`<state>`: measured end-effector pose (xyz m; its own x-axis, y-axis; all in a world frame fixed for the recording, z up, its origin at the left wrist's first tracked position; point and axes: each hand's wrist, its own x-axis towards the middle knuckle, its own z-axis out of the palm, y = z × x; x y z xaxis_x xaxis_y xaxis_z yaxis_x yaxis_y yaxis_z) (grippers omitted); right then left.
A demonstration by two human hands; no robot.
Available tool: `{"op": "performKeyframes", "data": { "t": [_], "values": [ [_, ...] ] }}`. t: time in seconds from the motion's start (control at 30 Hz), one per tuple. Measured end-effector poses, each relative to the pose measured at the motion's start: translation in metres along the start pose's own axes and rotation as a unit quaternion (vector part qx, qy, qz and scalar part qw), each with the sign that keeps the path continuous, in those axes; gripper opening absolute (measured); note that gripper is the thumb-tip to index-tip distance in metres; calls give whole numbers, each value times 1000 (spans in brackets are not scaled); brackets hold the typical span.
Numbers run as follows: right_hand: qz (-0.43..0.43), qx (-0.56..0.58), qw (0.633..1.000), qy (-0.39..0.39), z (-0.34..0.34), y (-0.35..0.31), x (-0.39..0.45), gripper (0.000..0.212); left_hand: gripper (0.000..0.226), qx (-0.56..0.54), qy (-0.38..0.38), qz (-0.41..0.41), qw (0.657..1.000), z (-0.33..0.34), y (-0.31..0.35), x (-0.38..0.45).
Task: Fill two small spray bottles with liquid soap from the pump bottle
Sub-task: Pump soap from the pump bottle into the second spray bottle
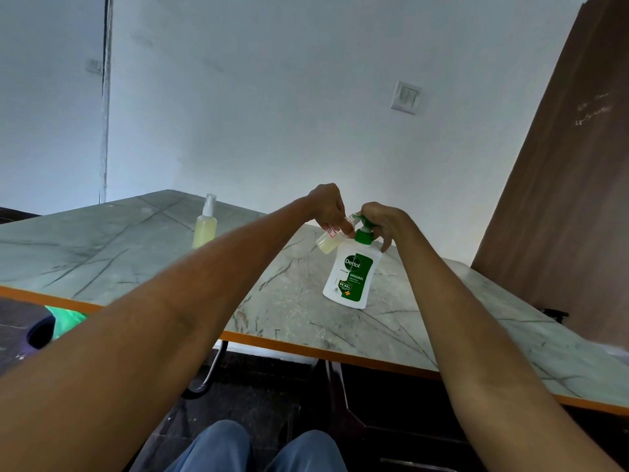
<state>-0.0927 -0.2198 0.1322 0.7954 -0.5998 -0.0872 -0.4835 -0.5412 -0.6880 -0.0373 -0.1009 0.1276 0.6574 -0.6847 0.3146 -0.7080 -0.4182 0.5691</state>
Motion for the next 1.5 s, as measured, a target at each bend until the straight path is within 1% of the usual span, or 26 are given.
{"op": "performKeyframes", "data": {
  "t": [0.17,0.33,0.53,0.9,1.13,1.37,1.5],
  "values": [
    [0,5,1000,0,0,-3,-4,24,41,0,8,-2,1000,-1,-1,0],
    [4,22,1000,-8,0,-1,2,22,42,-2,0,0,1000,0,-2,3],
    [11,8,1000,-6,3,2,1,22,41,1,-6,5,1000,0,-2,1],
    [-9,10,1000,-6,-1,-2,-13,24,40,-1,1,0,1000,-2,4,-4],
    [2,-4,1000,-2,-2,-4,-15,22,42,-4,6,-5,1000,0,0,0],
    [-14,1,1000,-1,4,-6,-28,14,42,11,-11,-4,1000,0,-1,1],
    [-16,-2,1000,7,3,-2,-22,19,42,14,-11,-8,1000,0,0,1]
  ]
}}
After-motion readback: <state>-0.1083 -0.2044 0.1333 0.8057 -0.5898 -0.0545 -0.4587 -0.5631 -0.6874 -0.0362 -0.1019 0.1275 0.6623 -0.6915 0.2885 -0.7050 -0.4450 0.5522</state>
